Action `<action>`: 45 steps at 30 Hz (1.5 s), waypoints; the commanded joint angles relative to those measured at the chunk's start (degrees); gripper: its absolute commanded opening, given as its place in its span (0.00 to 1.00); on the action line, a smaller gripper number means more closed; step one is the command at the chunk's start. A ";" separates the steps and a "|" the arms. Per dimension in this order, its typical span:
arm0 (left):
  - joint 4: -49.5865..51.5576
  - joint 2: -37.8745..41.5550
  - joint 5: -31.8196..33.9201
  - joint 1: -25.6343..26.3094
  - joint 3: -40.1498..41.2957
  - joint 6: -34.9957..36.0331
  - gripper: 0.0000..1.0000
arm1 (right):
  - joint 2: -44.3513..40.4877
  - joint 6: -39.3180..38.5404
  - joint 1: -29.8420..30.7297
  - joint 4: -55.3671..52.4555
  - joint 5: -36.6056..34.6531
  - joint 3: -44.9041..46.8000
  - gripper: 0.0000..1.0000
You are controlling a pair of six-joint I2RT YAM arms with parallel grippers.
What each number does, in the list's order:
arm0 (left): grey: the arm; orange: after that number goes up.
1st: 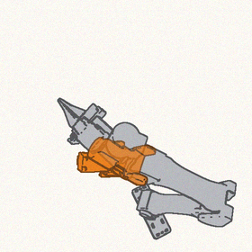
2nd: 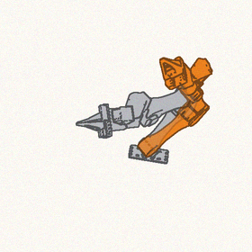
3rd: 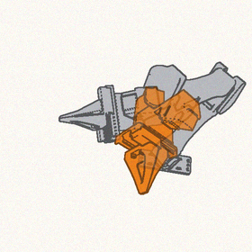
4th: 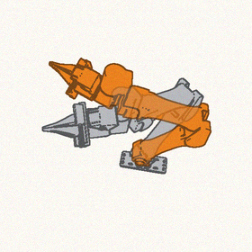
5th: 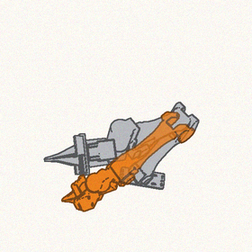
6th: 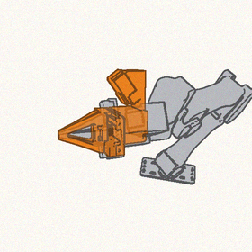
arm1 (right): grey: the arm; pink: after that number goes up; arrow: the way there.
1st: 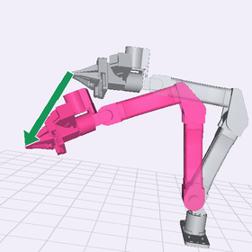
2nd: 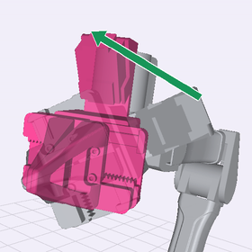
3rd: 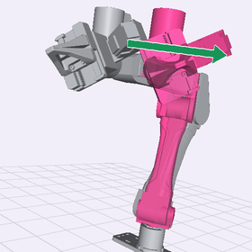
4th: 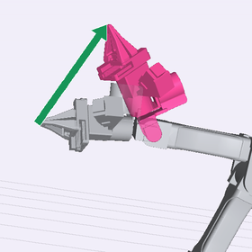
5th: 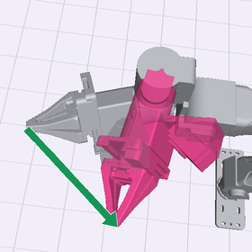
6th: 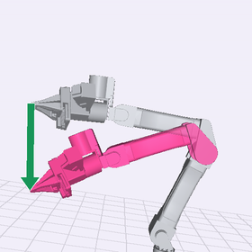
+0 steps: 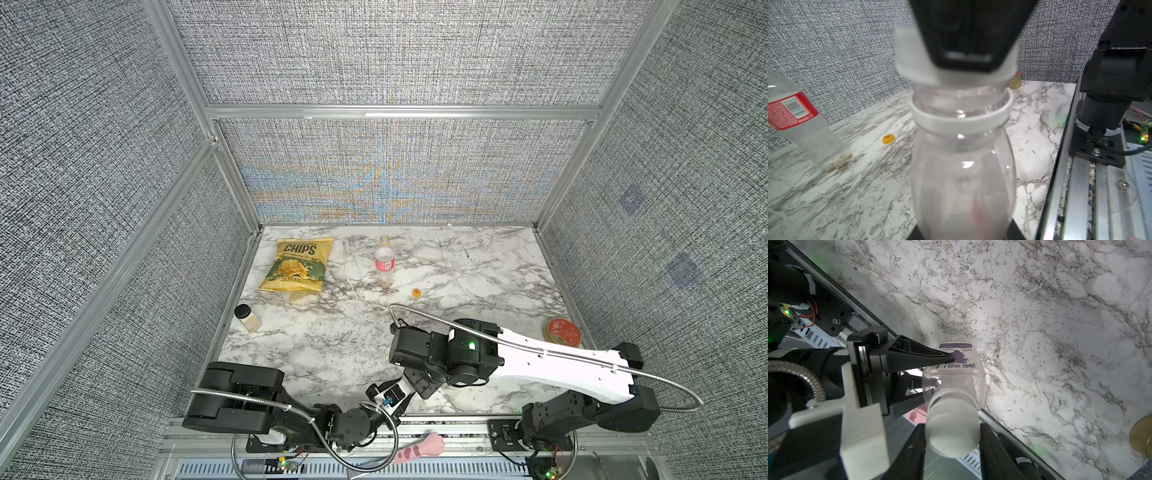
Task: Screw on the bottle caps
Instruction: Close the bottle cap on the plastic bottle.
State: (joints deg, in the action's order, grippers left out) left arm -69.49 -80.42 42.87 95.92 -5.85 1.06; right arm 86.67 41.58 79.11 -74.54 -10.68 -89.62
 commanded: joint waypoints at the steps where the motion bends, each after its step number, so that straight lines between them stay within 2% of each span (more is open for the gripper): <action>1: -1.15 0.07 -0.25 -0.06 -0.22 -0.53 0.35 | -0.01 0.66 0.19 0.78 -0.11 -0.11 0.43; 22: -0.99 0.28 -0.41 -0.10 -0.18 -0.57 0.35 | -0.29 1.27 0.20 -0.90 -1.28 -1.89 0.53; 26: -0.87 0.50 -0.41 -0.08 -0.12 -0.70 0.35 | -0.59 1.03 0.17 -1.63 -0.94 -2.79 0.57; 29: -0.64 0.68 -0.47 -0.11 -0.11 -0.88 0.35 | -1.77 0.94 -0.05 -1.09 0.24 -2.94 0.66; 32: -0.73 0.62 -0.51 -0.07 -0.13 -0.75 0.35 | -3.50 -0.69 -0.14 -0.44 -0.18 -1.41 0.67; 38: -0.55 0.62 -0.68 -0.07 -0.13 -0.75 0.35 | -3.27 -6.94 -0.17 -7.31 0.95 -2.55 0.72; 45: -0.90 0.62 -0.47 -0.08 -0.10 -0.70 0.35 | -3.88 -8.56 -0.17 -6.72 2.07 0.19 0.72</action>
State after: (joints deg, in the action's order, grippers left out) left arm -69.28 -79.96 42.61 95.92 -5.85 0.89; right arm 83.05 34.63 78.89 -80.53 -9.17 -89.80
